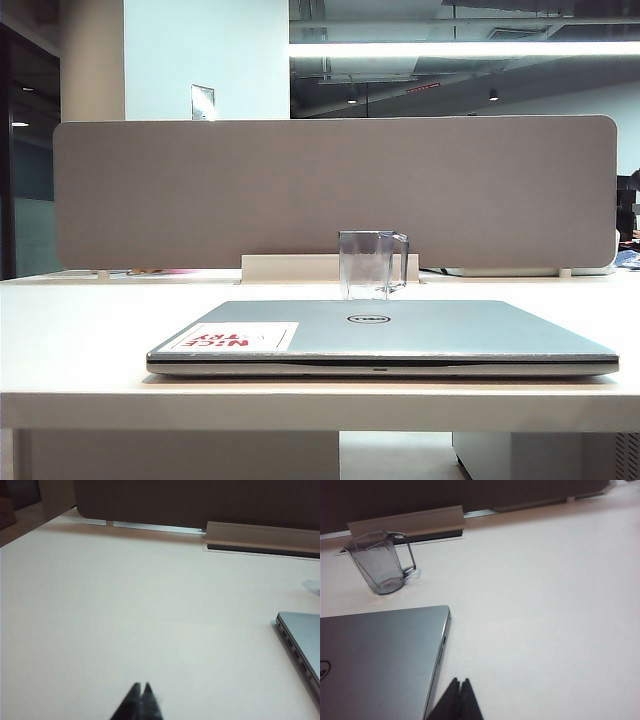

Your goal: Pick up the water cup and place it on the side of the laptop away from you.

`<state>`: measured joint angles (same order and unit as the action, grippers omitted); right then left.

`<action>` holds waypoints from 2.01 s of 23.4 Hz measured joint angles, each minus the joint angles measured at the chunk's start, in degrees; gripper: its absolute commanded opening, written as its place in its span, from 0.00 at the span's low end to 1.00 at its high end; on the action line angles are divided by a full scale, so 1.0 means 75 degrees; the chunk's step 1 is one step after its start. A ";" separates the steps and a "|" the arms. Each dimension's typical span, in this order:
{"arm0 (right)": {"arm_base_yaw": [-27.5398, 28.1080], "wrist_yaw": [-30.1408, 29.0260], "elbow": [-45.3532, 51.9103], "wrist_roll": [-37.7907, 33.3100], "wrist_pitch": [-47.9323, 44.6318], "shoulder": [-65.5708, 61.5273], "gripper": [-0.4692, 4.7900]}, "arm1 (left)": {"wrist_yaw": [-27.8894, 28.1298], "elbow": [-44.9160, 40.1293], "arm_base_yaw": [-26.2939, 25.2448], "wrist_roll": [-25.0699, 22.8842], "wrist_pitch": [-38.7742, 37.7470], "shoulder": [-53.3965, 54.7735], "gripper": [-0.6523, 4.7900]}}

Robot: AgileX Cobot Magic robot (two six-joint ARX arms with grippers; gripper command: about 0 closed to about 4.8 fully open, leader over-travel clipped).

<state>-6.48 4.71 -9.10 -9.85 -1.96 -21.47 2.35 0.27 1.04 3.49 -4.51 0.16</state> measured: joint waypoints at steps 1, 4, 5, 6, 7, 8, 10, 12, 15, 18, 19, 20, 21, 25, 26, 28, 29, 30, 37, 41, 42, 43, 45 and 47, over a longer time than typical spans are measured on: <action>0.0166 -0.0163 0.0140 -0.0050 0.0017 0.0201 0.08 | 0.0000 0.0000 0.0000 0.0000 0.0003 0.0000 0.11; 0.0478 -0.0425 0.0510 -0.0117 0.0006 0.0950 0.08 | 0.0000 0.0000 0.0000 0.0000 0.0003 0.0000 0.11; 0.0527 -0.0452 0.0629 -0.0119 0.0012 0.1204 0.08 | 0.0000 0.0000 0.0000 0.0000 0.0000 0.0000 0.11; 0.0542 -0.0452 0.0726 -0.0122 0.0020 0.1416 0.08 | 0.0000 0.0000 0.0000 0.0000 0.0000 0.0000 0.11; 0.0539 -0.0458 0.0790 -0.0119 0.0026 0.1536 0.08 | 0.0000 0.0000 0.0000 0.0000 0.0000 0.0000 0.11; 0.0539 -0.0495 0.0845 -0.0119 0.0050 0.1644 0.08 | 0.0000 0.0000 0.0000 0.0000 0.0000 0.0000 0.11; 0.0548 -0.0659 0.0901 -0.0122 0.0122 0.1795 0.08 | 0.0000 0.0000 0.0000 0.0000 0.0000 0.0000 0.11; 0.0551 -0.0831 0.0903 -0.0108 0.0192 0.1988 0.08 | 0.0000 0.0000 0.0000 0.0000 0.0000 0.0000 0.11; 0.0691 -0.0845 0.1081 -0.0105 0.0227 0.2238 0.08 | 0.0000 0.0000 0.0000 0.0000 0.0000 0.0000 0.11; 0.0860 -0.0839 0.1154 -0.0105 0.0493 0.2448 0.08 | 0.0000 0.0000 0.0000 0.0000 0.0000 0.0000 0.11; 0.0874 -0.0842 0.1154 -0.0105 0.0530 0.2495 0.08 | 0.0000 0.0000 0.0000 0.0000 0.0003 0.0000 0.11; 0.0901 -0.0845 0.1160 -0.0102 0.0545 0.2547 0.08 | 0.0000 0.0000 0.0000 0.0000 0.0000 0.0000 0.11; 0.0903 -0.0839 0.1163 -0.0102 0.0539 0.2582 0.08 | 0.0000 0.0000 0.0000 0.0000 0.0003 0.0000 0.11; 0.0930 -0.0833 0.1163 0.0131 0.0609 0.2678 0.08 | 0.0000 0.0000 0.0000 0.0000 0.0000 0.0000 0.11; 0.0953 -0.0831 0.1163 0.0233 0.0629 0.2710 0.08 | 0.0000 0.0000 0.0000 0.0000 0.0003 0.0000 0.11; 0.0991 -0.0833 0.1163 0.0423 0.0682 0.2856 0.08 | 0.0000 0.0000 0.0000 0.0000 0.0000 0.0000 0.11; 0.1035 -0.0828 0.1163 0.0612 0.0699 0.2856 0.08 | 0.0000 0.0000 0.0000 0.0000 0.0003 0.0000 0.11; 0.1070 -0.0828 0.1163 0.0740 0.0743 0.2853 0.08 | 0.0000 0.0000 0.0000 0.0000 0.0003 0.0000 0.11; 0.1116 -0.0845 0.1163 0.1122 0.1000 0.2853 0.08 | 0.0000 0.0000 0.0000 0.0000 0.0000 0.0000 0.11; 0.1110 -0.0845 0.1163 0.1122 0.1122 0.2853 0.08 | 0.0000 0.0000 0.0000 0.0000 0.0000 0.0000 0.11; 0.1110 -0.0845 0.1163 0.1122 0.1154 0.2853 0.08 | 0.0000 0.0000 0.0000 0.0000 0.0000 0.0000 0.11; 0.1110 -0.0842 0.1163 0.1122 0.1180 0.2853 0.08 | 0.0000 0.0000 0.0000 0.0000 0.0000 0.0000 0.11; 0.1110 -0.0842 0.1163 0.1122 0.1247 0.2853 0.08 | 0.0000 0.0000 0.0000 0.0000 0.0000 0.0000 0.11; 0.1110 -0.0842 0.1163 0.1122 0.1314 0.2853 0.08 | 0.0000 0.0000 0.0000 0.0000 0.0000 0.0000 0.11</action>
<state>1.85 -1.61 -0.38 -1.43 7.90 -0.08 2.35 0.27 1.04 3.49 -4.51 0.16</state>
